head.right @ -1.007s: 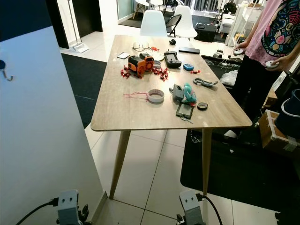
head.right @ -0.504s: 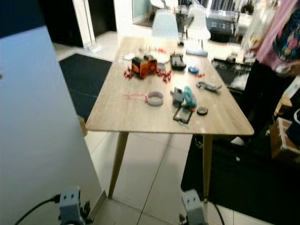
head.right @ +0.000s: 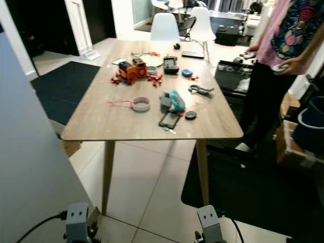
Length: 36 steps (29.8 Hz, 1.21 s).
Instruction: Hang keys on a hook
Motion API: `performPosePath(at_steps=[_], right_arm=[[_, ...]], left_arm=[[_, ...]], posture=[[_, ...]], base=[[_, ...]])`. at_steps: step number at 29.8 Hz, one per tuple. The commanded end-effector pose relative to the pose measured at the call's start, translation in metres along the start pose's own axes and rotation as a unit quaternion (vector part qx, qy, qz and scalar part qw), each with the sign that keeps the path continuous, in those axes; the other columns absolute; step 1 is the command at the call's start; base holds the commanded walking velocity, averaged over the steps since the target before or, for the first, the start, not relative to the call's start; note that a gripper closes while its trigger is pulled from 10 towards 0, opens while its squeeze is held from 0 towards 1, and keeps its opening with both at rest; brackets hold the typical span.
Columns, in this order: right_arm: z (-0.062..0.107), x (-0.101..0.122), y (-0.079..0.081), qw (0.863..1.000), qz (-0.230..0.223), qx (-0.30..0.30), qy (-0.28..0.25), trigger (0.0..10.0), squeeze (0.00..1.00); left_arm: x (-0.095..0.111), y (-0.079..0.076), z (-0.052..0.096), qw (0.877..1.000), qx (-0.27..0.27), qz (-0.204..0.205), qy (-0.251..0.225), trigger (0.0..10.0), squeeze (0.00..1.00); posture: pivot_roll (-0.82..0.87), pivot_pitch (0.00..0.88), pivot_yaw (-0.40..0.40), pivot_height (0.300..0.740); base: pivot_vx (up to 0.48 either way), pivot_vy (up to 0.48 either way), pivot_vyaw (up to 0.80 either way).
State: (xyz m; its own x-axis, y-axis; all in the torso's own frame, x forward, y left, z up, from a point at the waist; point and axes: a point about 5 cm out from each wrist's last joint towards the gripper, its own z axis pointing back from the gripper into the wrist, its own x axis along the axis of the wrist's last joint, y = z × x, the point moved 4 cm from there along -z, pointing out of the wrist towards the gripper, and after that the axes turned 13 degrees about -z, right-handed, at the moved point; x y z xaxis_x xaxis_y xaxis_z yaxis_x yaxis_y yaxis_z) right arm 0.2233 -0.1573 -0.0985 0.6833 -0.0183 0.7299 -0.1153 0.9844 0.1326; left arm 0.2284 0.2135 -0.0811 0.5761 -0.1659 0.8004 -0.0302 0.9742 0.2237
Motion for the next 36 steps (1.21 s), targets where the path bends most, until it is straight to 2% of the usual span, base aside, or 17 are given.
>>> performPosePath(at_steps=[1,8,12,36], right_arm=[[-0.0001,-0.0026,0.0031,1.000,-0.003,0.003,0.004,10.0,0.00],[-0.0005,-0.0011,0.0027,1.000,-0.002,0.003,0.003,10.0,0.00],[-0.0005,-0.0006,0.0020,1.000,-0.001,0.003,0.003,10.0,0.00],[-0.0004,-0.0001,0.0018,1.000,0.001,0.004,0.001,10.0,0.00]], left_arm=[[-0.0049,-0.0026,0.0013,1.000,-0.003,-0.005,0.011,10.0,0.00],[-0.0026,-0.0016,-0.0001,1.000,0.001,0.010,0.010,10.0,0.00],[-0.0029,-0.0002,0.0000,1.000,0.006,0.025,0.011,10.0,0.00],[-0.0035,0.0003,-0.0006,0.999,0.010,0.038,0.016,10.0,0.00]], posture=[[0.08,0.050,-0.049,0.740],[0.08,0.052,-0.052,0.740],[0.08,0.050,-0.054,0.740],[0.08,0.051,-0.056,0.740]], base=[[0.000,0.000,0.00],[0.000,0.000,0.00],[0.262,0.000,0.00],[0.285,0.000,0.00]])
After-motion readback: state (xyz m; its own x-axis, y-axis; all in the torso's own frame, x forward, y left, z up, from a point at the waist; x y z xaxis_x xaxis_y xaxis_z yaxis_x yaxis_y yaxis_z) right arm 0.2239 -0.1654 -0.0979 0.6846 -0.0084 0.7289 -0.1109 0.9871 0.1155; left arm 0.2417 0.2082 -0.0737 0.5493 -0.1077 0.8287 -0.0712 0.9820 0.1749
